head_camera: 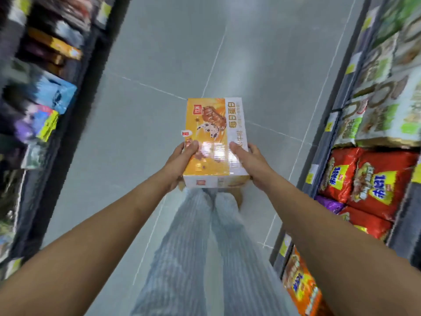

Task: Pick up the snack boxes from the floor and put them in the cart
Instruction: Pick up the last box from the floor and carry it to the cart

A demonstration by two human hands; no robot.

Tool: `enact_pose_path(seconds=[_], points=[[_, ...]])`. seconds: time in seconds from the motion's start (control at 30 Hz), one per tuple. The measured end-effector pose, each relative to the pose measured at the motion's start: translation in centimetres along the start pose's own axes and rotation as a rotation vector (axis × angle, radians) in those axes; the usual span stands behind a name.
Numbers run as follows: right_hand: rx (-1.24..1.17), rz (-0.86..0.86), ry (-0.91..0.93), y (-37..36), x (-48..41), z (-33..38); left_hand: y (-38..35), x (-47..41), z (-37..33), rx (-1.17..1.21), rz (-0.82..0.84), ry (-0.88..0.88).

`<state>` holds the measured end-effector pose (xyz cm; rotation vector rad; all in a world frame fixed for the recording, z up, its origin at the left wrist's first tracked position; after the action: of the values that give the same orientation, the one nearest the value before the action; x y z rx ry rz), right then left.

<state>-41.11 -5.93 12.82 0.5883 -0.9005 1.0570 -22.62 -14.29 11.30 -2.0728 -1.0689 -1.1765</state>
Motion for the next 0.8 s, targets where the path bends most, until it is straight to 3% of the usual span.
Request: enact_pose_path(seconds=[0.27,0.37,0.6,0.8], points=[[0.469,0.263,0.049,-14.8,10.8,2.2,9.6,17.1,7.4,0.372,-0.261,-0.070],[0.532,0.352,0.074,-19.7,13.8,0.8,12.3,22.0,11.3,0.494,-0.372,-0.083],[0.772,0.508,0.143,-32.6,24.6,-6.6,18.0,35.6,24.3,0.737,-0.563,-0.151],[1.007,0.684,0.211,-44.9,37.3,-18.6,22.5,49.6,40.0,0.909,-0.738,-0.167]])
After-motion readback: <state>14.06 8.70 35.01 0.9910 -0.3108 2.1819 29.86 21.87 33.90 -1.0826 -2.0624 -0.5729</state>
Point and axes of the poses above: each hand's wrist, its own x-axis away from the middle knuckle, its own y-axis out of the back of the hand, z = x × y, the point moved 7 cm from there along -x, towards the middle knuckle, and after that the axes turned 3 degrees about z, right-handed, at the moved point
